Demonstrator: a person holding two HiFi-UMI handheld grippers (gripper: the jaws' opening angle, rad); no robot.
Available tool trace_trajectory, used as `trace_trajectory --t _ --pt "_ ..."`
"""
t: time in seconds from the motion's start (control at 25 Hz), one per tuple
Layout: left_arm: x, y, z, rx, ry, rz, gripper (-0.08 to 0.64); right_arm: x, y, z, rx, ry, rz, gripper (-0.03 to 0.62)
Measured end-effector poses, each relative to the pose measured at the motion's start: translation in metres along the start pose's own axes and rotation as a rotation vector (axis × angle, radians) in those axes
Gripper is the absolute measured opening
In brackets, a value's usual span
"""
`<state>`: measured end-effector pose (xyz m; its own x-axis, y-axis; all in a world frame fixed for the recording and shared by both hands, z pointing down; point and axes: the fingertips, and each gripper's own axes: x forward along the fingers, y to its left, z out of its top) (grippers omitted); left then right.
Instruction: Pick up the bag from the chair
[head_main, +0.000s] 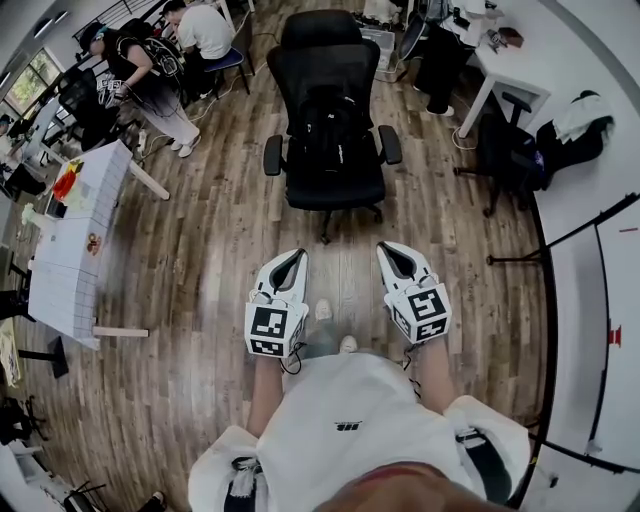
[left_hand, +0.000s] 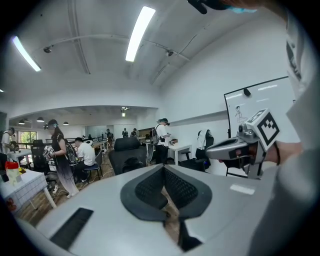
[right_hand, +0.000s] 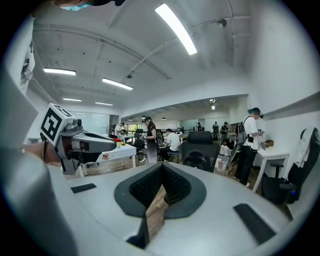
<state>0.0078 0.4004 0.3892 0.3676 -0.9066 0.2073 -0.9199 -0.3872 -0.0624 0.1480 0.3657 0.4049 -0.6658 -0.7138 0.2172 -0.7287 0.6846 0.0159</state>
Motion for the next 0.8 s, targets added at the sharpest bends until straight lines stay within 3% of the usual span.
trace_trajectory --t 0.4,0.8 --pt "0.052 0.034 -0.001 0.018 -0.011 -0.019 0.011 0.055 -0.024 0.009 -0.022 -0.008 -0.002 -0.006" --pt "0.126 0.098 0.004 0.009 0.001 -0.059 0.011 0.135 -0.065 0.02 -0.012 0.02 -0.054 -0.006"
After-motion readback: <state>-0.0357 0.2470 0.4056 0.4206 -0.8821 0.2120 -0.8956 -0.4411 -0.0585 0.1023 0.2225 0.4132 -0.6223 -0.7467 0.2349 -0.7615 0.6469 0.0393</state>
